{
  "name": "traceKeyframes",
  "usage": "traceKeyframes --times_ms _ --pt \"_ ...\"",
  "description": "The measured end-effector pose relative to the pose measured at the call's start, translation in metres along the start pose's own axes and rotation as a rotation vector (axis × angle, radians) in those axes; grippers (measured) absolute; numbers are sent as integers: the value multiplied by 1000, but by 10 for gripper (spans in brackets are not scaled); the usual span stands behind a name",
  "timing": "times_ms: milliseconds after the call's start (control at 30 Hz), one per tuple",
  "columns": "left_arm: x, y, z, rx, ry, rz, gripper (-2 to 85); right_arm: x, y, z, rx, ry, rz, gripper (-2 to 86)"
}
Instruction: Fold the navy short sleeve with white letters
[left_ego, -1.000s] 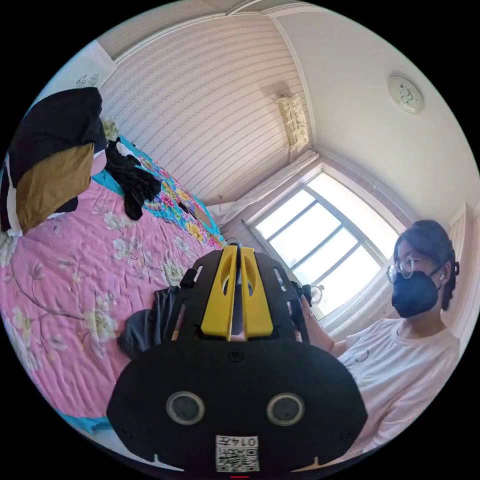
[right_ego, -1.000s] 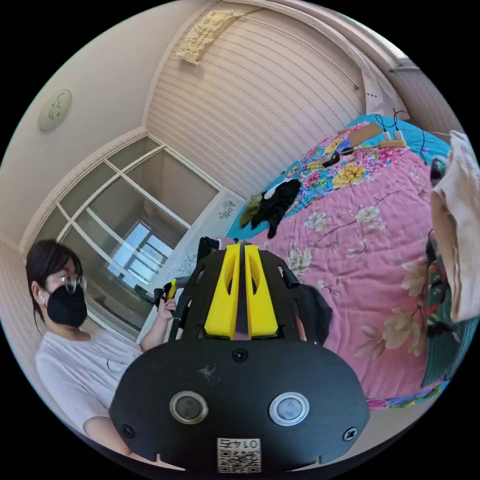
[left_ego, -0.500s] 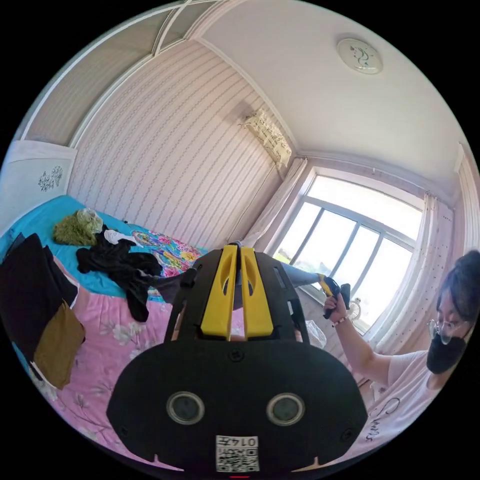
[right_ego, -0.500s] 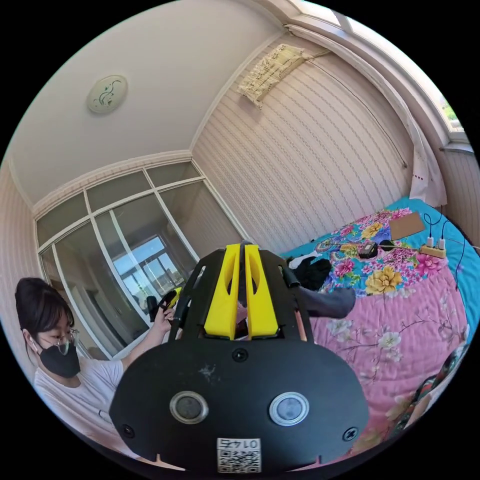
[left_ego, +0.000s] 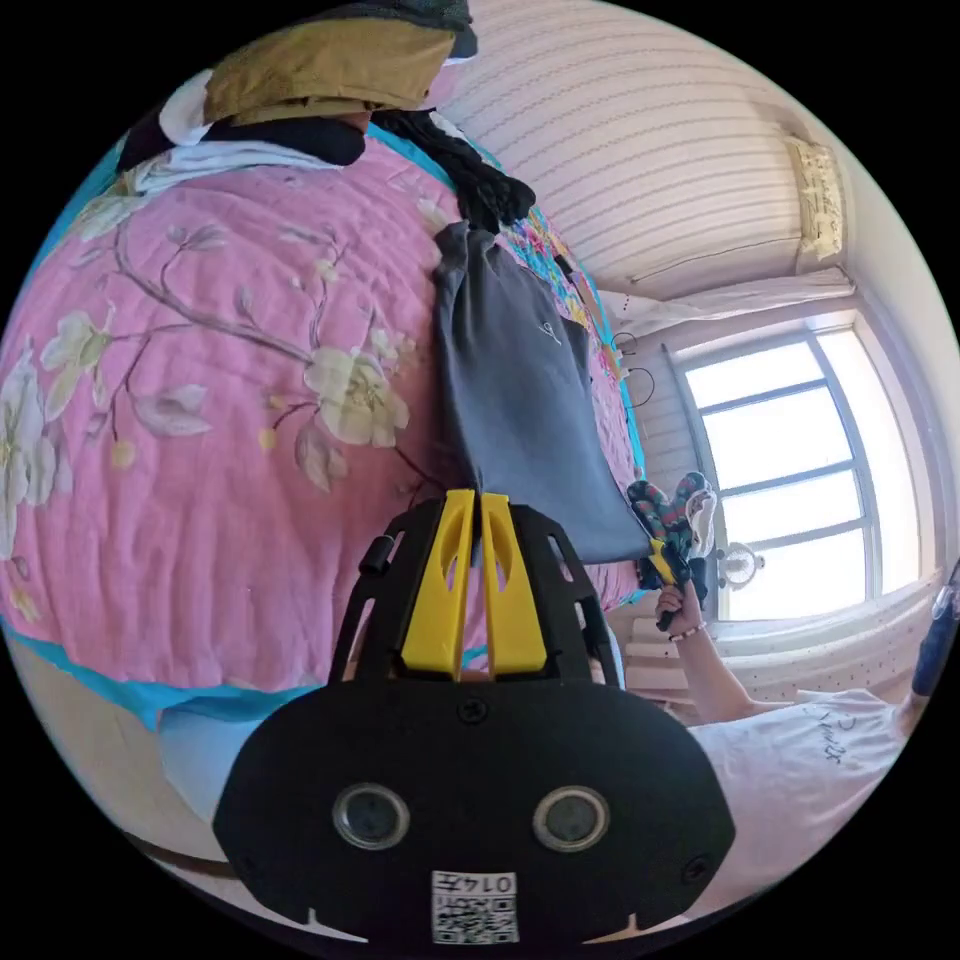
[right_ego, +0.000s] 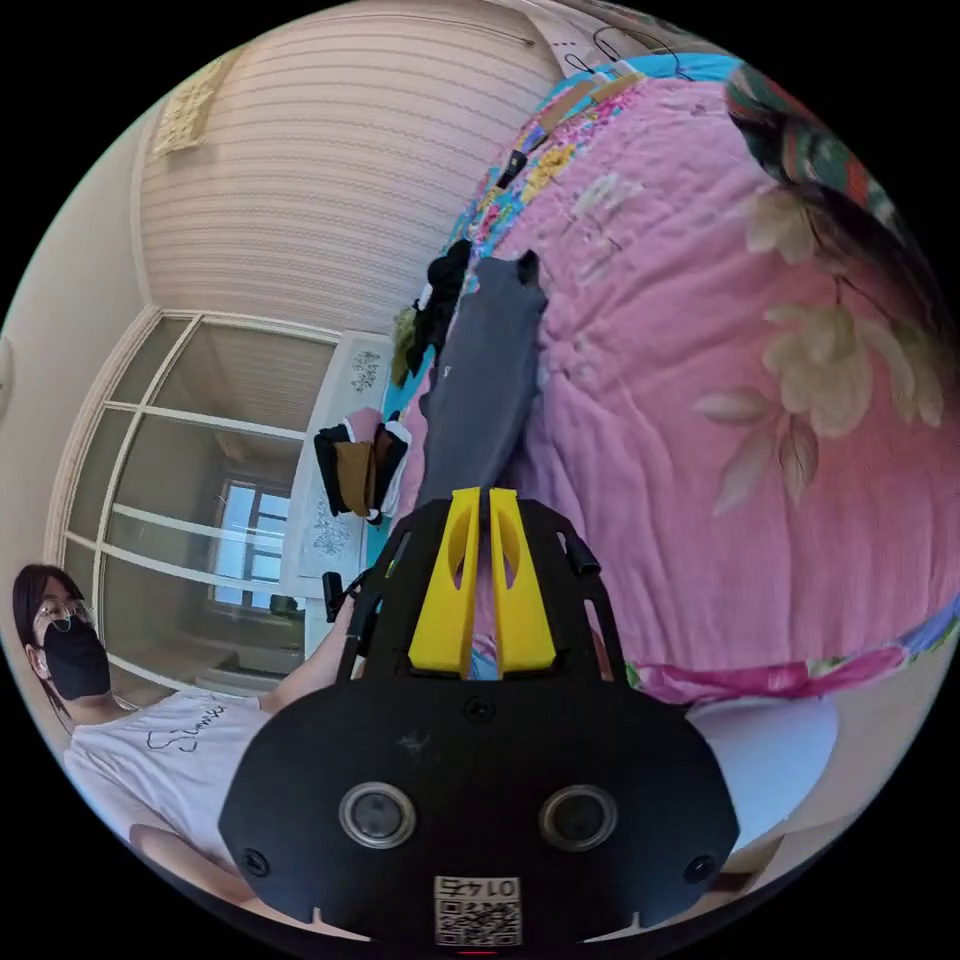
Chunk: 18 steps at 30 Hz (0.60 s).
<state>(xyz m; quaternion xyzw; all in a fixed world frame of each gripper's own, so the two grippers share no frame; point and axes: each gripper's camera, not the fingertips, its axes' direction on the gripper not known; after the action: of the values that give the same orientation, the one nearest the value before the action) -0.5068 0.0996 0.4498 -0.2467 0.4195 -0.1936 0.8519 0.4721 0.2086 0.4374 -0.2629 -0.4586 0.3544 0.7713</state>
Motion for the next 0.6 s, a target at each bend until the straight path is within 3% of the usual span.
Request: traceKeyframes --times_ms 100,333,600 --pt "-15 20 10 -61 -88 2 -10 19 23 10 -43 24 61 6" --pt "-33 52 14 -74 -67 -7 -10 29 46 22 -78 98 76 6" --pt "-52 62 33 -95 -162 11 -10 33 52 52 -92 168 103 6"
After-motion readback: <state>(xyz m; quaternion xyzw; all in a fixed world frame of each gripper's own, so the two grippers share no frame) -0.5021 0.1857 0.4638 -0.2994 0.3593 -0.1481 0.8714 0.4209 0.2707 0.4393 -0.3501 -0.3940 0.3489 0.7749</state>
